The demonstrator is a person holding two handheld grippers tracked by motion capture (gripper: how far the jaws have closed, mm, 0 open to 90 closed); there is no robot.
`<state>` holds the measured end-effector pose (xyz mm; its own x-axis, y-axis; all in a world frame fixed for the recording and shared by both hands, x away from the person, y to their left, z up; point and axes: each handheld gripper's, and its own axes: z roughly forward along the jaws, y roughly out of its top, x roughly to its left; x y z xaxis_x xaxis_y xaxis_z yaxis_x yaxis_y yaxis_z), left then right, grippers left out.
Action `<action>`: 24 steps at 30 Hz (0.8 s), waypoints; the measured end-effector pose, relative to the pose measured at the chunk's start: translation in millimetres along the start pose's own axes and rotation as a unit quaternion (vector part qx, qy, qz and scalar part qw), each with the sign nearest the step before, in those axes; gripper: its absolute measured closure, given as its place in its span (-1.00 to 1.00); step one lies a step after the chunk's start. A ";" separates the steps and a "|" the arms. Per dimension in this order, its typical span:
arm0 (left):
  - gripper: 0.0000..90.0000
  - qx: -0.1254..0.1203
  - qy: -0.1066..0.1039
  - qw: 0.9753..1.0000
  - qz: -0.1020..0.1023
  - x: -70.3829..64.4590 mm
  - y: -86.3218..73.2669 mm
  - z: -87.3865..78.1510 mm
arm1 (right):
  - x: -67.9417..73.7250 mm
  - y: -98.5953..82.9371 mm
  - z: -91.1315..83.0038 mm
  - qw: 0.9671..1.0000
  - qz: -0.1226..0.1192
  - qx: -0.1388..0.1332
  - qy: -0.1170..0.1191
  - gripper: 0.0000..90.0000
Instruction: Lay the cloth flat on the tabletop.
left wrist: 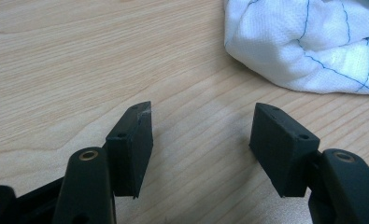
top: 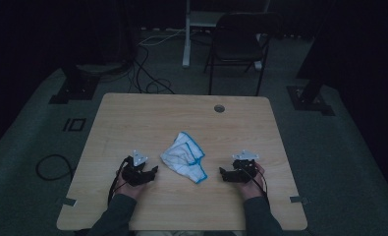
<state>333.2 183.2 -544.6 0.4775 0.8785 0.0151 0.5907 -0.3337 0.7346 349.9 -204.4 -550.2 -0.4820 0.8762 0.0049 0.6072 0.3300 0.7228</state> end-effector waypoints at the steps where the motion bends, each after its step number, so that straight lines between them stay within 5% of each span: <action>1: -0.11 0.000 0.000 1.000 0.000 0.0 0.0 0.0 | 0.0 0.0 0.0 1.000 0.000 0.000 0.000 -0.76; 14: -0.06 -0.002 -0.003 1.000 0.002 -0.6 -0.2 -0.2 | 1.4 1.0 0.5 1.000 -0.002 0.002 0.001 -0.76; 24: 0.09 -0.001 -0.015 1.000 0.002 -3.7 0.3 -1.6 | 4.9 3.5 -3.8 1.000 -0.006 0.004 0.006 -0.31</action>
<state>330.6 180.4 -543.3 0.4981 0.8671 -0.0025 0.5881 -0.3357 0.7358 347.3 -200.3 -545.1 -0.4966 0.8680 0.0057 0.6065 0.3423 0.7176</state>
